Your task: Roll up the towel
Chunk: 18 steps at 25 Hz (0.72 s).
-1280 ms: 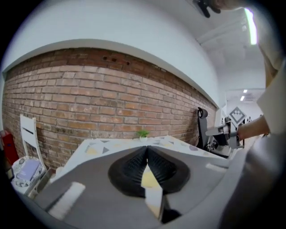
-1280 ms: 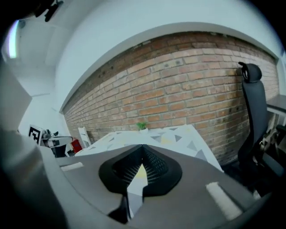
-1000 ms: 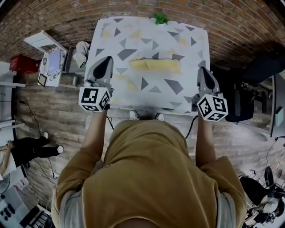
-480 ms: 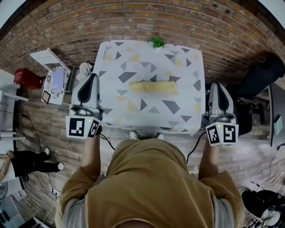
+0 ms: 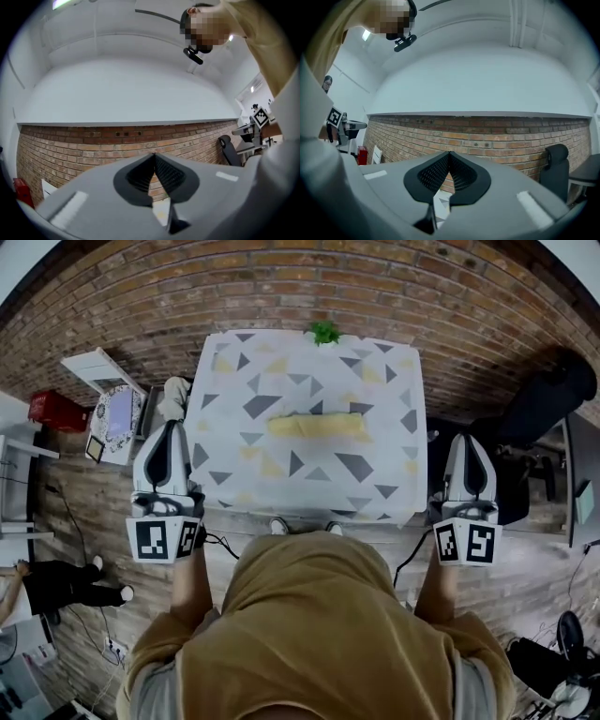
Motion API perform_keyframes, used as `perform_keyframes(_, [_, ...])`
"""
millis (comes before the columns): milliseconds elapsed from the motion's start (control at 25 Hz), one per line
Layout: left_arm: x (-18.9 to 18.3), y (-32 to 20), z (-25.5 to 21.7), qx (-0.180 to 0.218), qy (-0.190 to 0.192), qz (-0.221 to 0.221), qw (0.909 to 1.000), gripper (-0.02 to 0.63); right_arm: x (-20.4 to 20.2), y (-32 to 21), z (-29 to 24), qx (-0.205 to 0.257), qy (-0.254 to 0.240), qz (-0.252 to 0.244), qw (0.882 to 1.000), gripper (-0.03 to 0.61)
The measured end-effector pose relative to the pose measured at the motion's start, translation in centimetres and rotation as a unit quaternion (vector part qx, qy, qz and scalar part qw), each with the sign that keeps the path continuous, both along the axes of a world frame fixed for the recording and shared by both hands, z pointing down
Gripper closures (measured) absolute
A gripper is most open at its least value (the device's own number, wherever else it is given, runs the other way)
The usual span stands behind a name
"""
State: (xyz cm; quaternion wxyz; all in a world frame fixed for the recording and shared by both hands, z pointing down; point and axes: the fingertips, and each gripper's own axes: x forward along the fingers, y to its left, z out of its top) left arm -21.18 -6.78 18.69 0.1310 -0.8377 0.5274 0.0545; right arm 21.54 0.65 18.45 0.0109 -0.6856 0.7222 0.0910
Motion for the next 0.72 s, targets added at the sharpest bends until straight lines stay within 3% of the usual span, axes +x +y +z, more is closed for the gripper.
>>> perform_keyframes(720, [1.0, -0.7, 0.6, -0.008, 0.008, 0.012, 0.9999, 0.552, -1.1, -1.7, 0.0, -0.002, 0.005, -0.013, 1.0, 0.574])
